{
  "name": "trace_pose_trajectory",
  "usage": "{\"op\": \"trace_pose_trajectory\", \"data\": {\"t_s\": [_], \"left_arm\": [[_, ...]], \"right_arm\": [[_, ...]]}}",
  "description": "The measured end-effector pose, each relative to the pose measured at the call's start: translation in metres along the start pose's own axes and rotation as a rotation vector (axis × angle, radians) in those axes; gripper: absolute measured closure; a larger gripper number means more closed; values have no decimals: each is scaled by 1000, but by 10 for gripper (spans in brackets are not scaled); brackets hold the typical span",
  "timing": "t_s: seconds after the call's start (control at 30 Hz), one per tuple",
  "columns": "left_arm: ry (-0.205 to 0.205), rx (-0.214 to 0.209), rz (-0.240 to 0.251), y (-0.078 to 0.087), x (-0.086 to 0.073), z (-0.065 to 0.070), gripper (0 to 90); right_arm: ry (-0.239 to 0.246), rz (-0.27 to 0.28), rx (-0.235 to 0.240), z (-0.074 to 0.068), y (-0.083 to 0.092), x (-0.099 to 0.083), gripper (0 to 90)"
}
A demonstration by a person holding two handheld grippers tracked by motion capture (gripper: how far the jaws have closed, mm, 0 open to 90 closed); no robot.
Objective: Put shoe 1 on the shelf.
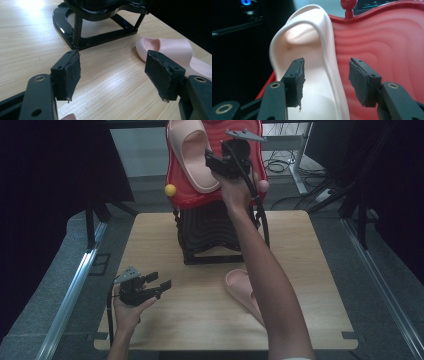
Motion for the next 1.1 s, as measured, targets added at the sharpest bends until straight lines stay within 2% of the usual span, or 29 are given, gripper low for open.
{"op": "trace_pose_trajectory", "data": {"t_s": [0.23,0.43,0.7,0.93,1.1], "left_arm": [[14,5,1,-1,0,-1,290],[17,9,-2,-3,-1,-3,290],[27,16,-10,-5,-4,-4,290],[28,22,-27,-11,-7,-2,290],[34,32,-37,-12,-9,-5,290]], "right_arm": [[71,-27,81,12,39,-42,464],[128,-75,132,26,65,-94,464],[164,-143,219,52,93,-166,464],[166,-188,254,75,105,-231,464],[170,-226,236,96,109,-280,466]]}}
Point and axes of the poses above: each handheld gripper's, and its own axes: y roughly backward along the jaws, x roughly out of its top, z roughly to its right, the point moved 8 cm from there along -y, roughly forward along the jaws, and after that the axes turned 15 degrees about -z, right-handed, at the moved point
